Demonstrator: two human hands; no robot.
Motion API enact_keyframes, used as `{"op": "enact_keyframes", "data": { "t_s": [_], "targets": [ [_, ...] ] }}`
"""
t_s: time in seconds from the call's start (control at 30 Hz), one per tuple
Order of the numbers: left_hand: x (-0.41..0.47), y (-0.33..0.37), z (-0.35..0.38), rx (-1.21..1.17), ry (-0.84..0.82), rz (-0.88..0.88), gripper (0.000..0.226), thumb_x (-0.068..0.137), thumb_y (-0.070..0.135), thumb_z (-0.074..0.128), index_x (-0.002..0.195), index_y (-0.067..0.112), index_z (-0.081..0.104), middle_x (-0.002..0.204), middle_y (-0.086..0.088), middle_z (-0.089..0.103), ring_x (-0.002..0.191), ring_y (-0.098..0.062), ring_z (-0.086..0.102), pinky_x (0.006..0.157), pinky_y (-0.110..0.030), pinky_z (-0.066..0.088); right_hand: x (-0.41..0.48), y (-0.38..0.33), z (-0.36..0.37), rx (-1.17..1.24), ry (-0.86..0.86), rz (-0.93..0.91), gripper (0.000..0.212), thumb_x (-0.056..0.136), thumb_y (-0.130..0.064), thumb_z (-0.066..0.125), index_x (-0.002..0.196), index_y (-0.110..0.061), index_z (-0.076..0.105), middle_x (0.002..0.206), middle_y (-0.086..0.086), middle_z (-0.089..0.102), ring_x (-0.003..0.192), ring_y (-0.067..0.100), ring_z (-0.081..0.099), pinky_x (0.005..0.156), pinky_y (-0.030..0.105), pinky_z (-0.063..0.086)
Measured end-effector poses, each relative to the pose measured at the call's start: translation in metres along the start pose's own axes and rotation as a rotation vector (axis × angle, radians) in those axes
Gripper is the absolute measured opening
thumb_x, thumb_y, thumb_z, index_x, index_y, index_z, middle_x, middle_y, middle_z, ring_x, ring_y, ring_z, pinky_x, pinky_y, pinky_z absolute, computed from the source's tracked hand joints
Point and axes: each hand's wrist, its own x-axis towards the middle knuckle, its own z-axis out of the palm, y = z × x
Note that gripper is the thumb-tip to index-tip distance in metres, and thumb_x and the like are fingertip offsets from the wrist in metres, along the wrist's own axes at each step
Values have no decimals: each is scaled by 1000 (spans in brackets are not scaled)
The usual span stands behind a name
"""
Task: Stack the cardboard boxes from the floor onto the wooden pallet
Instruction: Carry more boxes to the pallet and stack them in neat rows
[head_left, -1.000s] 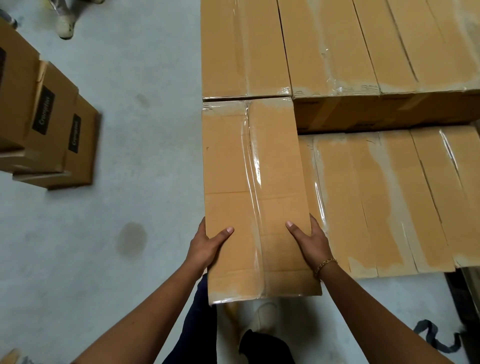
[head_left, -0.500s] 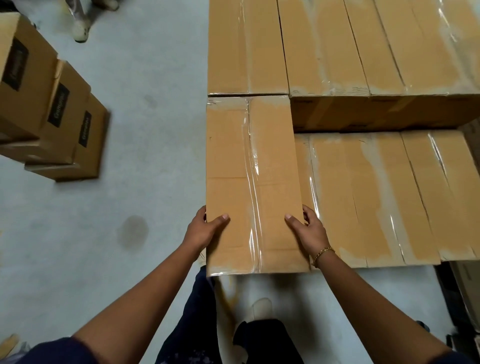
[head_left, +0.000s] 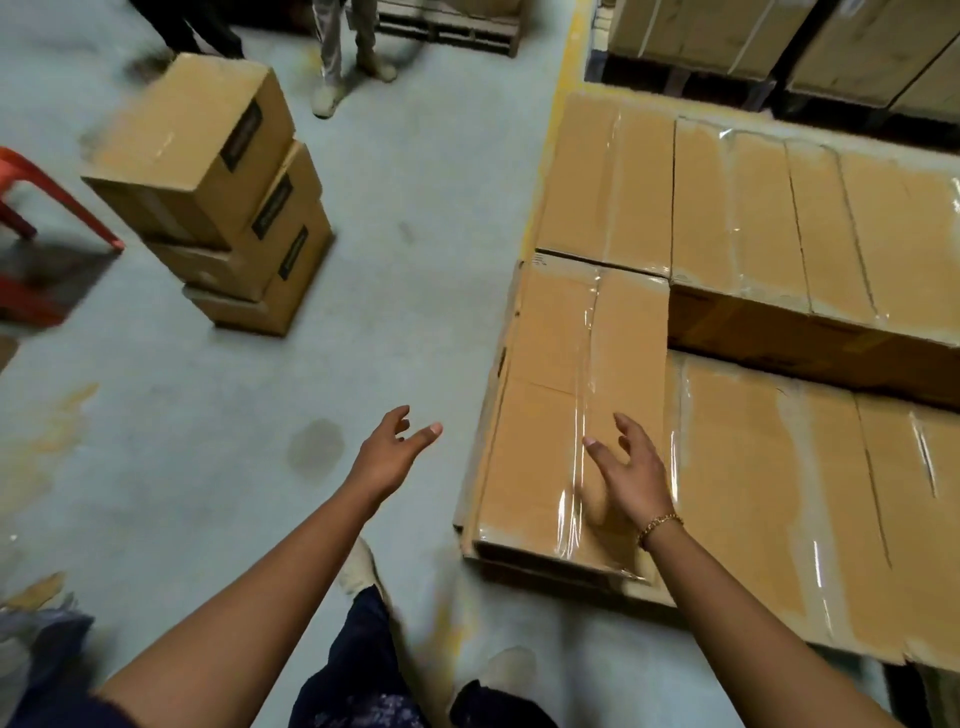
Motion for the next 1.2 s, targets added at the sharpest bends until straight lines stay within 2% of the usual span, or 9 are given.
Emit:
{"op": "enact_keyframes", "data": {
  "t_s": [0.17,0.37,0.5,0.6,0.97,1.2],
  "targets": [
    [14,-13,-94,-69,95,-26,69,93,53,70,151,25,47,146,-2,55,130,-20,53,103,-37,43,12,-68,64,-3,-107,-80,60,96,-37,70,150,-23,48,152,-1,51,136,21,51,111,41,44],
    [51,-24,-229,-91,160,-60,63,93,55,70,145,25,53,130,2,63,127,-22,57,109,-49,47,29,-161,173,40,-249,-87,56,97,-34,69,147,-18,51,150,0,54,132,18,53,106,34,43],
    [76,-21,-313,-107,195,-68,58,94,53,69,143,25,54,126,4,64,122,-21,59,107,-45,48,38,-221,236,64,-307,-73,54,98,-32,68,147,-20,49,147,1,53,121,13,52,98,31,40],
    [101,-15,-365,-123,230,-78,56,95,53,68,142,25,56,124,3,65,120,-21,61,107,-45,49,52,-258,274,64,-339,-75,53,98,-32,68,146,-21,50,146,-2,53,120,12,51,97,30,40],
    [248,34,-475,-160,248,-118,54,94,52,69,139,25,57,129,-1,65,124,-22,60,110,-48,46,196,-380,383,23,-412,-70,50,97,-36,69,143,-22,55,140,-1,59,116,14,58,96,29,41],
    [348,101,-533,-177,271,-113,51,97,51,66,139,24,56,138,-4,61,129,-24,57,111,-49,45,294,-476,448,-38,-528,-56,53,96,-38,70,143,-21,55,142,0,59,115,14,58,95,27,40]
  ]
}}
